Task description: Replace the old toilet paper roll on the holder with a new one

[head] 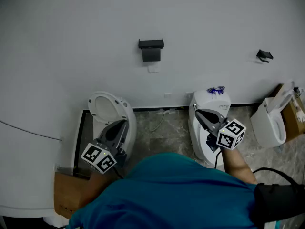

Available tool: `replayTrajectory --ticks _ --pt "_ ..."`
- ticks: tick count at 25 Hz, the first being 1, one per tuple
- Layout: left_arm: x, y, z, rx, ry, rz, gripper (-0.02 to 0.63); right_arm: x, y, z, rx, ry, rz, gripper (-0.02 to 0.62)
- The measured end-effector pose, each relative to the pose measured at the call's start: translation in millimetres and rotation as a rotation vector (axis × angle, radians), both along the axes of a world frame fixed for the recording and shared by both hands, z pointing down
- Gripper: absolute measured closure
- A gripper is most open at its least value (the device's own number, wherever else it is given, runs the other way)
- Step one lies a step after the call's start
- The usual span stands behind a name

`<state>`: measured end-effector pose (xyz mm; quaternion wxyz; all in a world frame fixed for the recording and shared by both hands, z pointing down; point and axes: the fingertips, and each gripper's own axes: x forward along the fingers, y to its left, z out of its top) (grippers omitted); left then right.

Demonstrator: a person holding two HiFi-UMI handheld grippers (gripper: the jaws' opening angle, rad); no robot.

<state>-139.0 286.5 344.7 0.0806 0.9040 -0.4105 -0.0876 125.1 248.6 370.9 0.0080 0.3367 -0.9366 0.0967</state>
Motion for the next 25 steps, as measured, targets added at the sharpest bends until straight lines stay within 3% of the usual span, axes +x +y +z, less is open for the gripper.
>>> replayTrajectory --ticks 4,18,25 --pt "15 -1 0 -0.004 -0.003 -0.013 0.594 14 -5 -5 -0.013 -0.061 -0.023 0.592" --pt "108 -3 10 -0.024 -0.011 -0.024 0.594 94 -13 1 -0.002 -0.051 -0.081 0.592" --pt "114 -16 17 -0.038 -0.004 -0.017 0.594 100 -22 11 -0.024 -0.054 -0.087 0.592"
